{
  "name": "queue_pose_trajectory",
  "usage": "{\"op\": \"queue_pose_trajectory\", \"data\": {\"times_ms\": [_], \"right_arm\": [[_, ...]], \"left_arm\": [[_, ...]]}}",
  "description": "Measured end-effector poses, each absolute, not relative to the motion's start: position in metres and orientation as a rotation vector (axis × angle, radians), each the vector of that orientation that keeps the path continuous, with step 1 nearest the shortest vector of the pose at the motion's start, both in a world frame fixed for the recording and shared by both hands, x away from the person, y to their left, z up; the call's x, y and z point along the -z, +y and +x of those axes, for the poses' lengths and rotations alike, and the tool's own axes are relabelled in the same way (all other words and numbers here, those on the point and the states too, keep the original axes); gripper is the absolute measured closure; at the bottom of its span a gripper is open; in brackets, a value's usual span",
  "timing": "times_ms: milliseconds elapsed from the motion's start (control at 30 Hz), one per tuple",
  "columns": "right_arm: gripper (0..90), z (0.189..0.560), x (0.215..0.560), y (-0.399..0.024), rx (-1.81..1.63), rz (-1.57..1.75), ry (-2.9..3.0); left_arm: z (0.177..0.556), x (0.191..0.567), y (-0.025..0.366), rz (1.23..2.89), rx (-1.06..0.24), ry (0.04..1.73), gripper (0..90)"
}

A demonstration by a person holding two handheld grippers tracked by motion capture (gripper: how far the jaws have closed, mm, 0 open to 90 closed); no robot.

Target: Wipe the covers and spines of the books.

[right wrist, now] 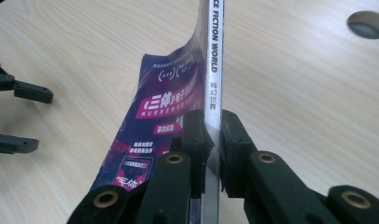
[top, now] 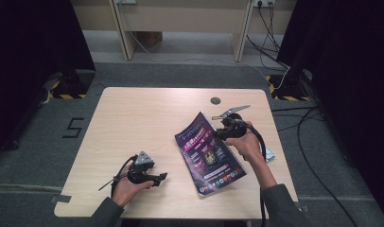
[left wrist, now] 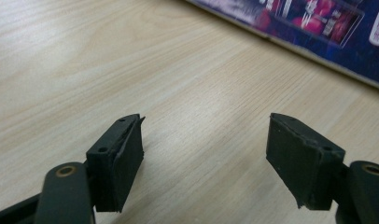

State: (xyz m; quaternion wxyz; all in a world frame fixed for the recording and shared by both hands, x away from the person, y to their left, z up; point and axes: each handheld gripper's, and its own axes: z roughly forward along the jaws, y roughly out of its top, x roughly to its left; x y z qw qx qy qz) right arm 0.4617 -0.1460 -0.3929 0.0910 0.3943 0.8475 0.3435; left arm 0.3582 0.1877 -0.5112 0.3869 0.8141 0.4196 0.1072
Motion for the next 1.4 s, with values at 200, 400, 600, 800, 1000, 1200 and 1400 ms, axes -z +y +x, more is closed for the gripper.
{"op": "queue_pose_trajectory", "data": {"times_ms": [200, 400, 600, 800, 1000, 1200, 1400], "right_arm": [[83.3, 0.467, 0.378, -0.149, -0.960, 1.152, 2.488], [83.4, 0.471, 0.358, -0.148, -0.908, 1.116, 2.462], [83.4, 0.476, 0.342, -0.143, -0.829, 1.081, 2.438], [83.4, 0.482, 0.329, -0.140, -0.776, 1.058, 2.407], [83.4, 0.487, 0.322, -0.129, -0.711, 1.018, 2.392], [83.4, 0.486, 0.323, -0.112, -0.655, 0.948, 2.413], [83.2, 0.478, 0.333, -0.084, -0.659, 0.880, 2.506]], "left_arm": [[0.359, 0.513, 0.189, 2.077, -0.267, 1.074, 26.9], [0.359, 0.513, 0.189, 2.084, -0.285, 1.070, 26.9], [0.358, 0.513, 0.187, 2.090, -0.297, 1.066, 26.9], [0.358, 0.513, 0.185, 2.097, -0.306, 1.059, 26.8], [0.357, 0.513, 0.184, 2.105, -0.313, 1.055, 26.7], [0.357, 0.513, 0.183, 2.107, -0.314, 1.050, 26.7], [0.358, 0.513, 0.185, 2.098, -0.305, 1.064, 27.1]]}}
